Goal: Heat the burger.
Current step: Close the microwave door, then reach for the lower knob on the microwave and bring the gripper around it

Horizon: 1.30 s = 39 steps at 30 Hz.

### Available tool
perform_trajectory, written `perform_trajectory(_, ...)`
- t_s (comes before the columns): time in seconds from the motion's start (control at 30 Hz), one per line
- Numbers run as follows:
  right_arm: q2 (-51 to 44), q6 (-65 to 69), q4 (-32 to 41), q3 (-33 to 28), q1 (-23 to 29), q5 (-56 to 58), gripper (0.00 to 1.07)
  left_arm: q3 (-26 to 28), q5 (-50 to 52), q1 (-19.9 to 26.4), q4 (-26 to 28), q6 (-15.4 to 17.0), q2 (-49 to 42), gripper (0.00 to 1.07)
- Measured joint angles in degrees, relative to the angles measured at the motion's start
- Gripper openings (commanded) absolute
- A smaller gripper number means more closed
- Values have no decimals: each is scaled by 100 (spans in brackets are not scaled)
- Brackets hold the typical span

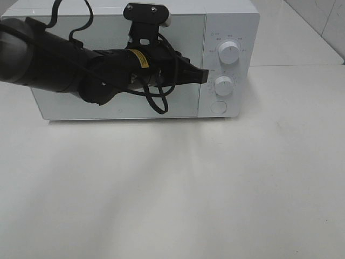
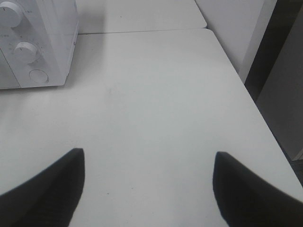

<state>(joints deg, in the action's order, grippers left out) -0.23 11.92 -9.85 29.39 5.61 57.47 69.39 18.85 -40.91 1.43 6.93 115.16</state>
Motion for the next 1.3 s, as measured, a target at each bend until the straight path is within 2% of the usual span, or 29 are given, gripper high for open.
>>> perform_trajectory(0.03,0,0,0,0,0,0,73,0,0,0,0,0,0,0)
perform_trajectory(0.1,0,0,0,0,0,0,73,0,-819,-115,17,0,-201,12)
perform_trajectory(0.13,0,0,0,0,0,0,73,0,-819,-115,17,0,-201,12)
perform_trajectory(0.17,0,0,0,0,0,0,73,0,-1444,-189,17,0,-332,35)
perform_trajectory(0.2,0,0,0,0,0,0,73,0,-1690,-212,17,0,-390,49)
perform_trajectory(0.23,0,0,0,0,0,0,73,0,-1690,-212,17,0,-390,49)
perform_trajectory(0.27,0,0,0,0,0,0,73,0,-2240,-264,29,0,-539,72)
perform_trajectory(0.3,0,0,0,0,0,0,73,0,-2429,-281,40,0,-584,82)
perform_trajectory(0.33,0,0,0,0,0,0,73,0,-2429,-281,40,0,-584,82)
perform_trajectory(0.37,0,0,0,0,0,0,73,0,-2836,-292,103,6,-688,94)
perform_trajectory(0.4,0,0,0,0,0,0,73,0,-2836,-292,103,6,-688,94)
perform_trajectory(0.43,0,0,0,0,0,0,73,0,-3306,-298,189,6,-785,98)
perform_trajectory(0.6,0,0,0,0,0,0,73,6,-4148,-298,229,11,-940,98)
perform_trajectory(0.97,0,0,0,0,0,0,73,17,-6721,-298,292,11,-1616,98)
perform_trajectory(1.17,0,0,0,0,0,0,73,17,-7059,-223,275,109,-1879,98)
perform_trajectory(1.27,0,0,0,0,0,0,73,17,-7294,6,275,178,-2068,98)
perform_trajectory(1.3,0,0,0,0,0,0,73,17,-7437,252,275,195,-2149,98)
